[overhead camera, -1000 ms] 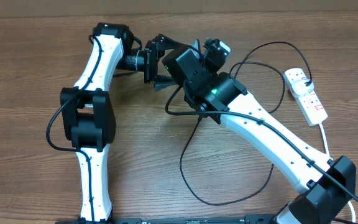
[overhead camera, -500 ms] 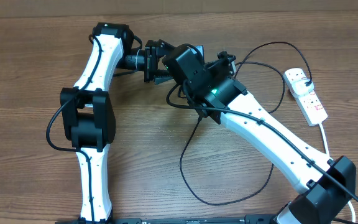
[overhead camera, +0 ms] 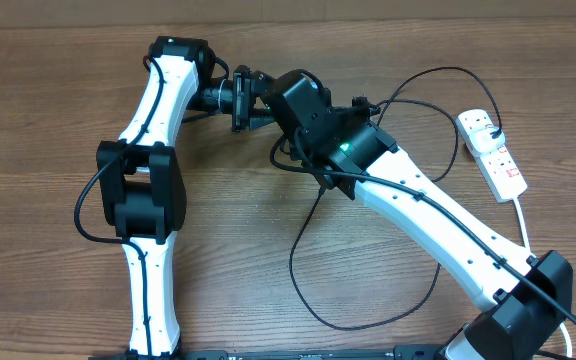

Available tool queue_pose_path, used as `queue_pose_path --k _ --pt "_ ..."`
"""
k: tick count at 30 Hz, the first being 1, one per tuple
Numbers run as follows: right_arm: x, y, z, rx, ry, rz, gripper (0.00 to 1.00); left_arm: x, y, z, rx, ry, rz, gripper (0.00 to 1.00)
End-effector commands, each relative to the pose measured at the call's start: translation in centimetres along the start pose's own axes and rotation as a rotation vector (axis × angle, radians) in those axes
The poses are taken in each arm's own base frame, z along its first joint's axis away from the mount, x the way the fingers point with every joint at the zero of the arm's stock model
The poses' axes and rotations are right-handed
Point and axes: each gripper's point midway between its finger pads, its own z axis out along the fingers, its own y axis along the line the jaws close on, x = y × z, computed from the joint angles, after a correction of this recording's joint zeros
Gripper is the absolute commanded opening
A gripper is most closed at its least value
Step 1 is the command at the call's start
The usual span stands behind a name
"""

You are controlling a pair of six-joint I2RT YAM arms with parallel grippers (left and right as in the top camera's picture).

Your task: Plug charger to phone and switch on socket

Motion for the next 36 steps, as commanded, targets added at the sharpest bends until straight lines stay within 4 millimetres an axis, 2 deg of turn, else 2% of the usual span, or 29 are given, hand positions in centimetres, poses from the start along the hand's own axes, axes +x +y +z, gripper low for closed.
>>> queue_pose_path --k 1,5,10,30,33,36 --pt "0.4 1.9 -1.6 -0.05 0.039 0.058 0.04 0.6 -0.8 0.1 0.014 0.012 0.01 0.39" --pt "0.7 1.8 -1.6 -0.044 0.056 0.059 0.04 0.6 -0.8 0.1 0.014 0.012 -0.006 0.38" --pt "0.7 1.7 -1.6 -0.039 0.058 0.069 0.04 0.6 -0.8 0.1 0.014 0.012 -0.012 0.27" --pt "1.4 1.4 -1.7 -0.021 0.096 0.068 0.04 0.8 -0.7 0.6 0.007 0.019 -0.015 0.11" --pt "1.5 1.4 -1.7 -0.02 0.098 0.068 0.04 0.8 -0.7 0.6 0.006 0.02 -0.015 0.04" --pt "1.5 1.4 -1.7 -0.02 0.098 0.068 0.05 0.8 -0.7 0.6 0.006 0.02 -0.016 0.04"
